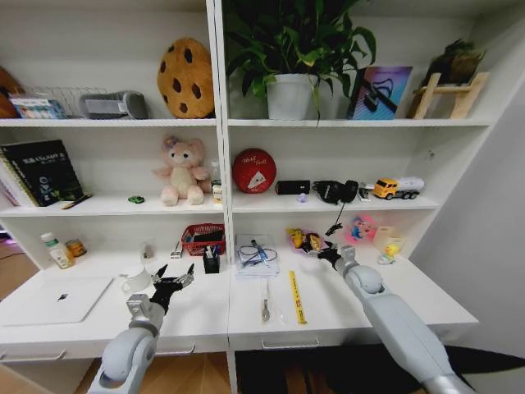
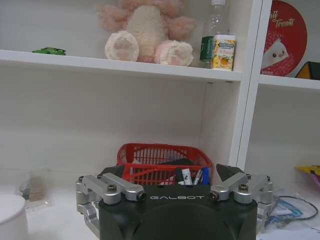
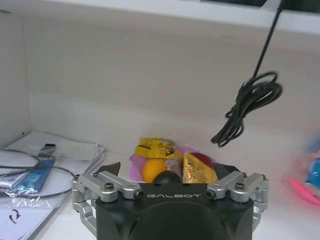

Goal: Organize the objects on the table.

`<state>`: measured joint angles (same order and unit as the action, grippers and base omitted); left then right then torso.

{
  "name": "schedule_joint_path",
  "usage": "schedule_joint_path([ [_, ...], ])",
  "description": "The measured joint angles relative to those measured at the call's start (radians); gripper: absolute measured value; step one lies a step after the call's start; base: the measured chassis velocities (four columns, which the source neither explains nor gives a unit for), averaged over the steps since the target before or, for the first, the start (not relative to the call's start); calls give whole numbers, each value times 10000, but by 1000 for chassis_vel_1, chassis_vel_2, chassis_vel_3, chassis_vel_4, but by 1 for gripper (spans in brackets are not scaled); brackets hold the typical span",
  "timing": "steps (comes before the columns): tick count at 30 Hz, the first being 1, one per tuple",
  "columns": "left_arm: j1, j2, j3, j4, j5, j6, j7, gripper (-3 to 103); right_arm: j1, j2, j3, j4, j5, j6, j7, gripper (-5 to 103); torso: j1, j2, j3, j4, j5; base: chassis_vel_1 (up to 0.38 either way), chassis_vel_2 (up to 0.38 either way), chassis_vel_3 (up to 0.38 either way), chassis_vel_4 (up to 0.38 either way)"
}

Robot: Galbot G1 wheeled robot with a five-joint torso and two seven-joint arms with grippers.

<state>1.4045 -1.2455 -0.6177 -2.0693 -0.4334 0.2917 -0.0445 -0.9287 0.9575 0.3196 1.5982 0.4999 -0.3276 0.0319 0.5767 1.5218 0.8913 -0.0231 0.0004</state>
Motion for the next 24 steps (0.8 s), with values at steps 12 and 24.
schedule_joint_path([
  [12,0,0,-2,0,1,0,1,100,-4217,-63,2594,4288,-563,250,1819,100,-1,1,0,1,-6,0,0,0,0],
  [24,0,0,-1,0,1,0,0,100,-7019,2206,4456,6841,-2702,600,1869,100,-2,1,-1,1,-6,0,0,0,0],
])
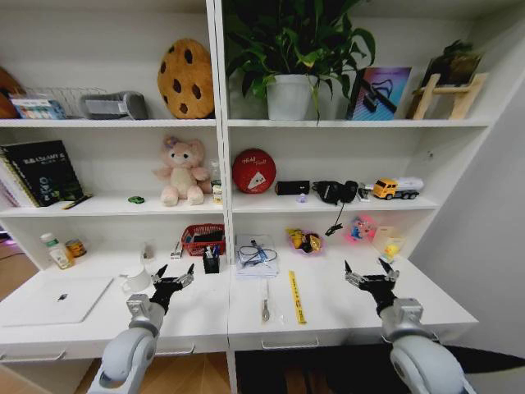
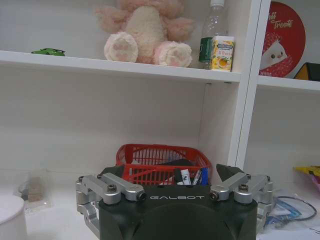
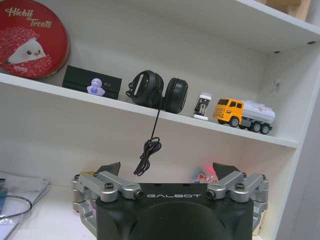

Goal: Organize the objects on the table.

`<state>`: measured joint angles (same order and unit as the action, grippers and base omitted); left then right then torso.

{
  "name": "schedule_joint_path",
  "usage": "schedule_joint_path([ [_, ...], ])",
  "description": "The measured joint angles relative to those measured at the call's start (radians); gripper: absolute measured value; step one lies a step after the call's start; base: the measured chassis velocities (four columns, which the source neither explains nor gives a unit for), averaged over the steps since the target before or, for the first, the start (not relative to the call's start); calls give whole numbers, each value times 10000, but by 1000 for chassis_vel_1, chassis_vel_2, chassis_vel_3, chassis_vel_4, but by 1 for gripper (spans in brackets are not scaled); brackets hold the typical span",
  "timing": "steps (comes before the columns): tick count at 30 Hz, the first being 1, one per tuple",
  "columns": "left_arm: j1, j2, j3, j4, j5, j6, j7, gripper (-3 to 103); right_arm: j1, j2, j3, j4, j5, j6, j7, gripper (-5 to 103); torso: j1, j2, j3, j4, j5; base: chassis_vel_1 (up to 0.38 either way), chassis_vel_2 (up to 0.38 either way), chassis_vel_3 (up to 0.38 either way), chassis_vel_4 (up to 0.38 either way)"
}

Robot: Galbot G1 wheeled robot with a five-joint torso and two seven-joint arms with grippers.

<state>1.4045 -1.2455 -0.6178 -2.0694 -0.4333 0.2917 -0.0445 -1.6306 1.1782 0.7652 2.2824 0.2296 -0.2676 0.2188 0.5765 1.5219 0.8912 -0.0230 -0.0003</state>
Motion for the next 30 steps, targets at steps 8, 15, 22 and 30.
schedule_joint_path([
  [8,0,0,0,0,0,0,0,100,182,489,719,-6,7,165,138,100,5,-1,2,1,3,0,0,0,0],
  [15,0,0,0,0,0,0,0,100,89,701,978,247,116,-45,370,100,4,-1,2,0,2,0,0,0,0],
  [22,0,0,0,0,0,0,0,100,99,700,963,256,134,-102,384,100,4,-1,2,0,3,0,0,0,0],
  [30,0,0,0,0,0,0,0,100,111,688,941,234,145,-106,383,100,4,-2,2,0,3,0,0,0,0],
])
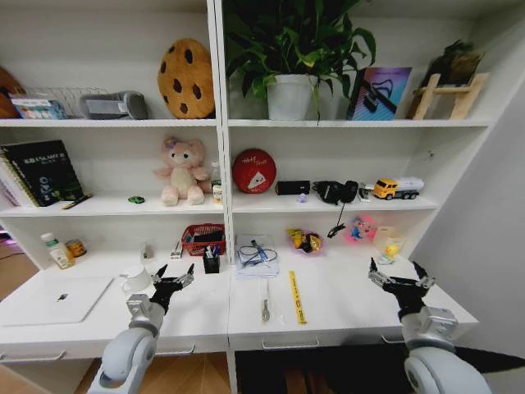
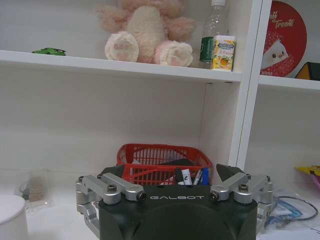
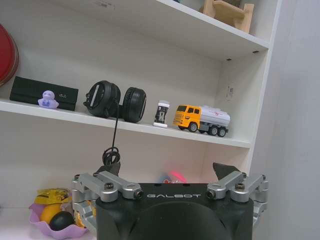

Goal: Organize the objects on the table.

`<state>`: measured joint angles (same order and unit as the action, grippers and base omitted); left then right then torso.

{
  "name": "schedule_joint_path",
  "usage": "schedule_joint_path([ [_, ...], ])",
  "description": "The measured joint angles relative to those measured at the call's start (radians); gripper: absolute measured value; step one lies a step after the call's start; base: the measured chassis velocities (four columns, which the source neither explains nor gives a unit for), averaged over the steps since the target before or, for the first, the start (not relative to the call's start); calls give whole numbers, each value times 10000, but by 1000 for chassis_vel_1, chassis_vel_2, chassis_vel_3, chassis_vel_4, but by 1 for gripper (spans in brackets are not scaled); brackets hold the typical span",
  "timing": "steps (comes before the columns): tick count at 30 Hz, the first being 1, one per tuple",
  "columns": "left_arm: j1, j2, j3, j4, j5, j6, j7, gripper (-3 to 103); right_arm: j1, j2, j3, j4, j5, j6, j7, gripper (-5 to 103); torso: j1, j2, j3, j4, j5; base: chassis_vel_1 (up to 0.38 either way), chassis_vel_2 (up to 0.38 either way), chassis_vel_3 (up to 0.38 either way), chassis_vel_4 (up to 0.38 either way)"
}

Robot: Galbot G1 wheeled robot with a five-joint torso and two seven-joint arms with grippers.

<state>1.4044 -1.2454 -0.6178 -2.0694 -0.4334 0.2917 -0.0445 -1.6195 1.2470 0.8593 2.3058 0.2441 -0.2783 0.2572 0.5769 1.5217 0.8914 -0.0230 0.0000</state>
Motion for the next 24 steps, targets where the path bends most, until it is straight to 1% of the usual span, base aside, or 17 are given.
schedule_joint_path([
  [14,0,-1,1,0,0,0,0,100,11,-12,-15,-21,10,-2,-7,100,-1,0,0,-3,2,3,3,-6,-4],
  [17,0,-1,1,0,0,0,1,100,12,-13,-17,-23,10,-3,-9,100,-2,0,0,-2,2,77,110,-95,-103],
  [24,0,-1,0,0,0,0,1,100,15,-16,-23,-26,10,-3,-15,100,-2,0,0,2,-1,170,172,-171,-166],
])
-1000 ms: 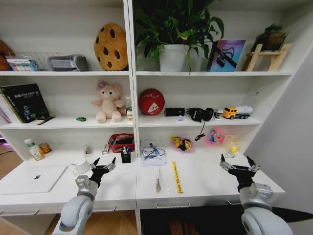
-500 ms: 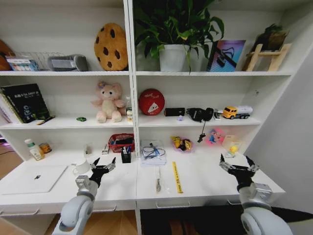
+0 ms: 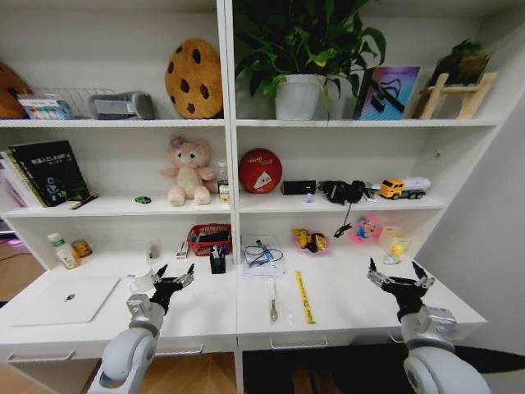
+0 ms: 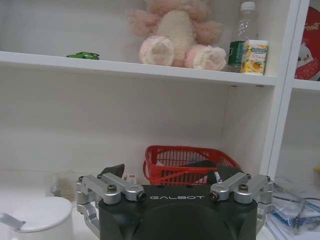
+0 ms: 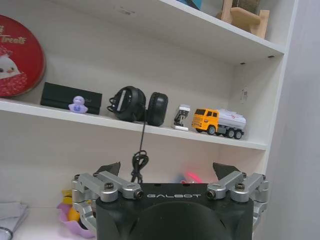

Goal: Organize the objects on the table.

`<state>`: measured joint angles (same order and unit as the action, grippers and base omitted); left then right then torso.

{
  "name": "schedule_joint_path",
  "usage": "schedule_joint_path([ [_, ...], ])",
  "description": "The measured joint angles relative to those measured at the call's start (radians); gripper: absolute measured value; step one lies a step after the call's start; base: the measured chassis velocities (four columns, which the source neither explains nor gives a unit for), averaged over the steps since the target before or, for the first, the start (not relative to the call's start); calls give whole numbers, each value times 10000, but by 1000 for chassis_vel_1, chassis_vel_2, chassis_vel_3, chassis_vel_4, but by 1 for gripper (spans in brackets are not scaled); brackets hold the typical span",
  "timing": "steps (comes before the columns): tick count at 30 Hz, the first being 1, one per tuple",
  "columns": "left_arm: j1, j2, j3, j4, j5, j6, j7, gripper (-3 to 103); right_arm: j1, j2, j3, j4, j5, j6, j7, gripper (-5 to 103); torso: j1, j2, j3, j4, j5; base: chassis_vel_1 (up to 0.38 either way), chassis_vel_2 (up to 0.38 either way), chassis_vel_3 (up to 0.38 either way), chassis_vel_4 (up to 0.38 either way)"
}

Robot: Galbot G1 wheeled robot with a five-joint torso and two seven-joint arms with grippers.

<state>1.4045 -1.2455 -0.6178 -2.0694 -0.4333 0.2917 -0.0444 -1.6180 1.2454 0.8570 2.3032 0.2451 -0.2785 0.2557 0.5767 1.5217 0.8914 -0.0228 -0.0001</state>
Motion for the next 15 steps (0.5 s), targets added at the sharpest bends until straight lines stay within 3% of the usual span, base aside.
schedule_joint_path([
  [15,0,0,0,1,0,0,0,100,2,-1,-5,-5,2,0,-7,100,0,0,0,-2,1,250,249,-252,-254],
])
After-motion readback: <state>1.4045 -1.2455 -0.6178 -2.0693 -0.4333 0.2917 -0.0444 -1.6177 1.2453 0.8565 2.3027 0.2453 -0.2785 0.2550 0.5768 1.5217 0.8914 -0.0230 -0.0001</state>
